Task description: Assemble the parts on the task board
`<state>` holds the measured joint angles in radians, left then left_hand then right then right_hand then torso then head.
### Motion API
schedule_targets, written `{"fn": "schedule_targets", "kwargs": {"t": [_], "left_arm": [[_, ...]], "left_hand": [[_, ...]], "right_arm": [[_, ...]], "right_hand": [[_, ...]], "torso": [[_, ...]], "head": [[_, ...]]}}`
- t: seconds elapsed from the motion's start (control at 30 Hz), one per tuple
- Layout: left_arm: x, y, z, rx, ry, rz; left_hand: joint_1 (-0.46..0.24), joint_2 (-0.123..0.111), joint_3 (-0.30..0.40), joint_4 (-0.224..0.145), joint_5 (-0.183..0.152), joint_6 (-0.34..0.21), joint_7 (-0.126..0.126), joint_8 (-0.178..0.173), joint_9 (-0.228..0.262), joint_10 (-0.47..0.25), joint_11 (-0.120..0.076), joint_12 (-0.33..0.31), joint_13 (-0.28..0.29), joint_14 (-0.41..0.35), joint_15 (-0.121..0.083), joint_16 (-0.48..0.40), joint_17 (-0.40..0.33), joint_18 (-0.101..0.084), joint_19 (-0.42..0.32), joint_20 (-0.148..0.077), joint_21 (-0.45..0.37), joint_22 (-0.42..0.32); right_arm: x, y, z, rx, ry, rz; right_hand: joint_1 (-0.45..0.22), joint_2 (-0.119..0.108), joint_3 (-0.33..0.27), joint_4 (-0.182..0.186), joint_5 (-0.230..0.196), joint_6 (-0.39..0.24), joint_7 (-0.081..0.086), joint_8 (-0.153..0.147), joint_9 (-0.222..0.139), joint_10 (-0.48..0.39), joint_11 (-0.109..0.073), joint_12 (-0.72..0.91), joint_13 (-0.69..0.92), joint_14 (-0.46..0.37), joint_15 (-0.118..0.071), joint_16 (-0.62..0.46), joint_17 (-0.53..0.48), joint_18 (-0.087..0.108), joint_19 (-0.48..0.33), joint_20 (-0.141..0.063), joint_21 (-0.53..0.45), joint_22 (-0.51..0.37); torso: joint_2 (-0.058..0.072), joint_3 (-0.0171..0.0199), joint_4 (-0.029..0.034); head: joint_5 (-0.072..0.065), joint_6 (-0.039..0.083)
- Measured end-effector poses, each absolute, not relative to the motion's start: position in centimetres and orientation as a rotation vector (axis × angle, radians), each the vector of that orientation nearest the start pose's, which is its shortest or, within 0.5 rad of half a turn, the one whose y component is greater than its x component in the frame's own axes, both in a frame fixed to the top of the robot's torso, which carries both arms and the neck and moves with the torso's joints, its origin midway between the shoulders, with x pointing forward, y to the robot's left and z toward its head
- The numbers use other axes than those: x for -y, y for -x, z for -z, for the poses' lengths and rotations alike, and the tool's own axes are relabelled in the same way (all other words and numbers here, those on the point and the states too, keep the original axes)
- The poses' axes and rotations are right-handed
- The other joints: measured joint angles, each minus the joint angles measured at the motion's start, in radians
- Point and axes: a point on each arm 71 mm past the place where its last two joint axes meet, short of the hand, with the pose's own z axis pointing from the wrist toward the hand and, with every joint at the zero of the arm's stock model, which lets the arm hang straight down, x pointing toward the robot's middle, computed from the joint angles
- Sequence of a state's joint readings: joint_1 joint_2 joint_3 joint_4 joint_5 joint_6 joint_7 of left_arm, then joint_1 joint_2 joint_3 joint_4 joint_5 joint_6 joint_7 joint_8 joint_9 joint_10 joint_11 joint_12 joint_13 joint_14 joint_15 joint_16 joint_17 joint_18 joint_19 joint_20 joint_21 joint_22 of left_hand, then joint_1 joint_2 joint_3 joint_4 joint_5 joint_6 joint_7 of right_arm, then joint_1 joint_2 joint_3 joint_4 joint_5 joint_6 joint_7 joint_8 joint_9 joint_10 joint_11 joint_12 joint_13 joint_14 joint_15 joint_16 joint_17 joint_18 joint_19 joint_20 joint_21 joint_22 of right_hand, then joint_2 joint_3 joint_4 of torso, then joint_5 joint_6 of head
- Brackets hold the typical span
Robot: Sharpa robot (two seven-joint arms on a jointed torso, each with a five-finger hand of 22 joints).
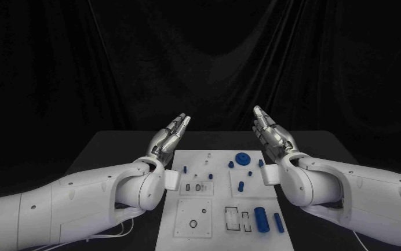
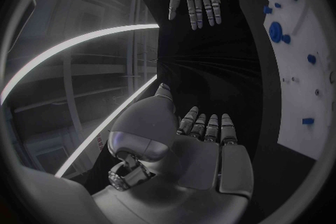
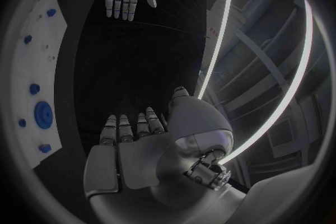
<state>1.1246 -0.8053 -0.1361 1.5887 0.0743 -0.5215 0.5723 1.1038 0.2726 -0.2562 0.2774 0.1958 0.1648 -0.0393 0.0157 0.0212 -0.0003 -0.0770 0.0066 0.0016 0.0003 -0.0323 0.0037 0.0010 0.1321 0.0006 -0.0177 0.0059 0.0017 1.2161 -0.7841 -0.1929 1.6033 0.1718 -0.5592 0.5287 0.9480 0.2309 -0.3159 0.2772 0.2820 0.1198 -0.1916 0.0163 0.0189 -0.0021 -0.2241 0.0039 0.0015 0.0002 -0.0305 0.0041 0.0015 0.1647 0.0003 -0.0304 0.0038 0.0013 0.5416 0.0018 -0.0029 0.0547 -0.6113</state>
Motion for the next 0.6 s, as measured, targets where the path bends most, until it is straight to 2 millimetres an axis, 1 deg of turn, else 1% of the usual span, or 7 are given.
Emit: {"fn": "schedule_targets", "kwargs": {"t": [0.03,0.07,0.13,0.47,0.5,0.57,0.6], "left_arm": [[-18.5,-45.0,23.4,-1.358,1.189,1.476],[-18.4,-44.9,23.3,-1.364,1.188,1.514],[-18.3,-44.7,23.3,-1.368,1.188,1.572],[-17.7,-44.1,23.0,-1.382,1.219,1.792],[-17.8,-44.2,23.0,-1.38,1.221,1.802],[-18.8,-44.7,23.2,-1.368,1.225,1.805],[-19.4,-44.9,23.2,-1.358,1.229,1.803]], "left_hand": [[0.008,0.001,-0.003,0.003,0.002,0.0,0.0,0.0,0.0,0.001,-0.005,0.0,0.0,0.0,0.0,0.0,0.0,0.0,0.0,0.0,0.0,0.0],[0.03,0.002,-0.009,0.009,0.006,-0.008,-0.016,0.0,0.0,0.001,-0.015,0.0,0.0,0.0,0.0,0.0,0.0,0.018,-0.001,0.009,0.0,0.0],[0.046,0.004,-0.014,0.014,0.007,-0.016,-0.031,0.0,0.0,0.001,-0.026,0.0,0.0,0.0,0.0,0.0,0.0,0.031,0.0,0.022,0.0,0.0],[0.046,0.004,-0.014,0.014,0.007,-0.016,-0.034,0.0,0.0,-0.001,-0.03,0.0,0.0,0.0,0.0,0.0,0.0,0.031,0.0,0.022,0.0,0.0],[0.046,0.004,-0.014,0.014,0.007,-0.014,-0.036,0.0,0.0,0.0,-0.036,0.0,-0.001,0.0,0.0,0.0,0.0,0.031,0.0,0.022,0.0,0.0],[0.046,0.004,-0.014,0.014,0.007,-0.013,-0.038,0.0,0.0,0.001,-0.037,0.0,-0.001,0.0,0.0,0.0,0.0,0.031,0.0,0.022,0.0,0.0],[0.054,0.004,-0.014,0.014,0.007,-0.01,-0.04,0.0,0.0,0.001,-0.037,0.0,-0.001,0.0,0.0,0.0,0.0,0.031,-0.003,0.025,0.0,0.0]], "right_arm": [[17.6,-45.9,21.7,-1.381,-1.263,-1.425],[17.6,-45.8,21.7,-1.385,-1.274,-1.441],[17.5,-45.8,21.6,-1.388,-1.288,-1.463],[17.3,-45.8,21.7,-1.39,-1.332,-1.513],[17.3,-45.8,21.7,-1.39,-1.334,-1.516],[17.8,-46.2,21.8,-1.385,-1.338,-1.521],[18.1,-46.3,21.9,-1.382,-1.342,-1.522]], "right_hand": [[0.021,-0.001,-0.006,0.006,0.0,0.003,-0.003,0.002,0.001,0.0,0.0,0.0,0.0,0.0,0.0,0.0,0.0,0.0,0.0,0.0,0.0,0.0],[0.039,-0.003,-0.009,0.009,0.0,0.006,-0.006,0.004,0.001,0.0,0.0,0.0,0.0,0.0,0.0,0.0,0.0,0.0,0.0,0.0,0.0,0.0],[0.043,-0.005,-0.01,0.01,-0.001,0.006,-0.006,0.004,0.001,0.0,0.0,0.0,0.0,0.0,0.0,0.0,0.0,0.0,0.0,0.0,0.0,0.0],[0.05,-0.01,-0.011,0.008,-0.013,0.017,0.005,0.004,0.002,0.002,0.01,0.0,0.0,0.0,0.0,0.0,0.0,0.0,0.0,0.0,0.0,0.0],[0.053,-0.013,-0.012,0.007,-0.013,0.017,0.005,0.004,0.002,0.003,0.011,0.0,0.0,0.0,0.0,0.0,0.0,0.0,0.0,0.0,0.0,0.0],[0.065,-0.014,-0.01,0.005,-0.013,0.023,0.011,0.004,0.003,0.003,0.011,0.0,0.0,0.0,0.0,0.0,0.0,0.0,0.0,0.0,0.0,0.0],[0.065,-0.014,-0.007,0.002,-0.013,0.023,0.011,0.004,0.003,0.001,0.013,0.0,0.0,0.0,0.0,0.0,0.0,0.0,-0.001,0.006,0.0,0.0]], "torso": [[0.0,0.0,0.0],[0.0,0.0,0.0],[0.0,0.0001,0.0],[0.0,0.0001,-0.0001],[0.0,0.0001,-0.0001],[0.0,0.0001,-0.001],[0.0,0.0001,-0.0013]], "head": [[0.0,0.0],[0.0,0.0],[0.0,0.0],[0.0,0.0],[-0.001,-0.003],[-0.002,-0.034],[-0.004,-0.042]]}}
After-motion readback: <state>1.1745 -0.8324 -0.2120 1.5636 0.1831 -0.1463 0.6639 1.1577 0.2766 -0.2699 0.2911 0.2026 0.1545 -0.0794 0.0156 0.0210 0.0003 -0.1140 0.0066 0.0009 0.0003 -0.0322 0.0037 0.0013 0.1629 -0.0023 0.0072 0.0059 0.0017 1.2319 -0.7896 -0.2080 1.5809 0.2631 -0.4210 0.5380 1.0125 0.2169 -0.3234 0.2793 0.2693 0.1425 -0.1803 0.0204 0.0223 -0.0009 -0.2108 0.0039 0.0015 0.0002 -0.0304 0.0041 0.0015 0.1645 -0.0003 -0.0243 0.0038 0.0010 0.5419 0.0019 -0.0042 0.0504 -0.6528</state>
